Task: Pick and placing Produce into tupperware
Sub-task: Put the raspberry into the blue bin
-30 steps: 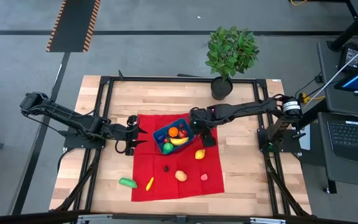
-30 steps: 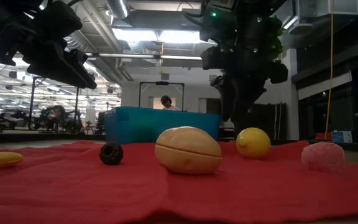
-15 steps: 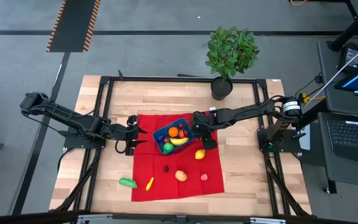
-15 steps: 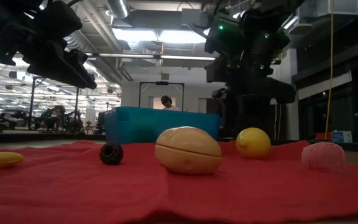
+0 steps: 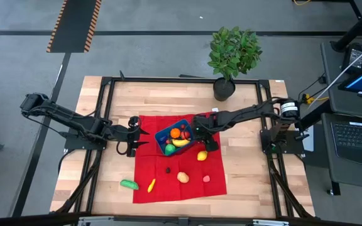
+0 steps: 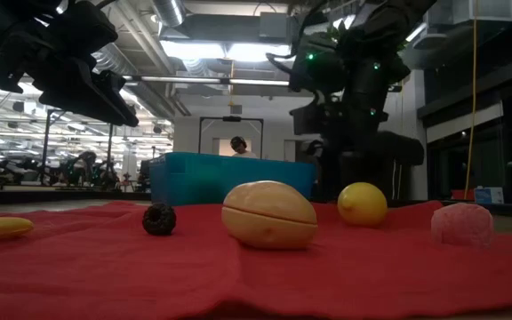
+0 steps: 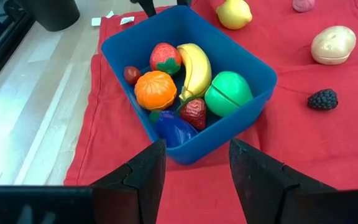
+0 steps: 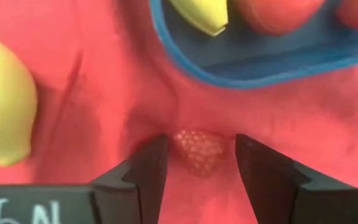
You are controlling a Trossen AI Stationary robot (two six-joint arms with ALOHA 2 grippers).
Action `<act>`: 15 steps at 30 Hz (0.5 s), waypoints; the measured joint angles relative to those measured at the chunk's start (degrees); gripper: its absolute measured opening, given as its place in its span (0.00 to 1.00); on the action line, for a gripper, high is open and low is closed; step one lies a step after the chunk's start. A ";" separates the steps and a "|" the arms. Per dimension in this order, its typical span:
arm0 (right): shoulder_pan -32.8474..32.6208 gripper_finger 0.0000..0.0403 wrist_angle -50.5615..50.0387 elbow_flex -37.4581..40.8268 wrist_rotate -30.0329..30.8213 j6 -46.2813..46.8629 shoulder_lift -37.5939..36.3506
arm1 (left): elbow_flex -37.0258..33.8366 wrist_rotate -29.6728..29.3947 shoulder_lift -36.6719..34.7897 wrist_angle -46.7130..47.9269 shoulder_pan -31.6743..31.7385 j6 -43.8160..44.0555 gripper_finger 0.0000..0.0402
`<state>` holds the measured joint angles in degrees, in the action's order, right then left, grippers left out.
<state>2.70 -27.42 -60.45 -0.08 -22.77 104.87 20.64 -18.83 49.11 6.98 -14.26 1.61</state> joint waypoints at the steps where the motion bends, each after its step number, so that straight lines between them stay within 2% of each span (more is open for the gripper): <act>1: 0.00 0.47 0.08 0.00 -0.06 0.00 0.28 | 0.00 0.00 0.00 0.00 -0.02 0.00 0.42; 10: 0.00 0.47 0.11 -0.04 -0.05 -0.02 0.62 | 0.00 0.00 -0.01 0.00 0.00 0.39 0.42; 15: 0.00 0.40 0.06 -0.04 -0.11 0.00 0.64 | 0.00 0.00 0.00 0.01 -0.01 0.40 0.42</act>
<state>2.70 -27.35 -60.49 -0.19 -22.76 105.51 20.64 -18.83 49.11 7.00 -14.27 2.00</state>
